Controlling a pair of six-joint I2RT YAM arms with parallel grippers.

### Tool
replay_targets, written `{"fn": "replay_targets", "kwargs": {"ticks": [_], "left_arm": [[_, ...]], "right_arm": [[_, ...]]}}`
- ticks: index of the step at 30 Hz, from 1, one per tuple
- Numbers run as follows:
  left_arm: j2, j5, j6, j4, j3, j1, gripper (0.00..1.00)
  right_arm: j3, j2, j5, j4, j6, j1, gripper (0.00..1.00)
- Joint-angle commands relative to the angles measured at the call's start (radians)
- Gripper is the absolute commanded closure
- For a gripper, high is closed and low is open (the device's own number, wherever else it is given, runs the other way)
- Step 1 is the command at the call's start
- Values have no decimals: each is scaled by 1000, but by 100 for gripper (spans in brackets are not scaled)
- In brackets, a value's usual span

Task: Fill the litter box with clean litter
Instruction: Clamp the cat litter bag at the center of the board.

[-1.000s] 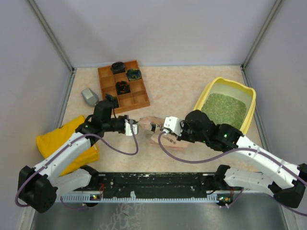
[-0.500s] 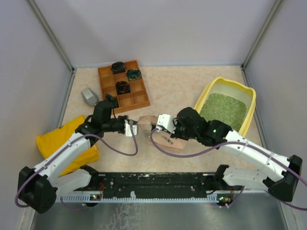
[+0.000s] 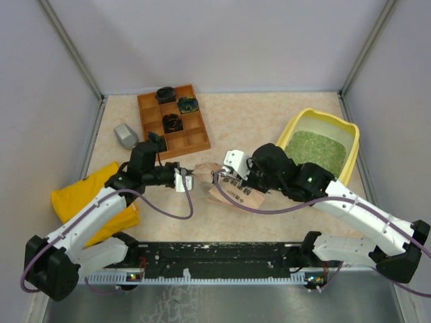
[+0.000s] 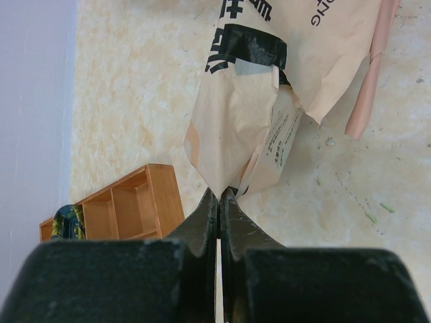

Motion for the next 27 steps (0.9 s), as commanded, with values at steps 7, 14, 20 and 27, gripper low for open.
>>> {"fn": "replay_targets", "kwargs": {"ticks": [7,14,20,27], "left_arm": [[-46,37,31,115,13,-1,100],[-48,37,36,120,4,-1,100],[-50,44,41,128,0,-1,100],[-44,44,51,131,1,-2,100]], "right_arm": [[21,23,-31,15,38,3,100],[38,62,10,35,21,1,100],[30,79,-25,39,1,-38,100],[38,111,-100,18,-55,-59,100]]}}
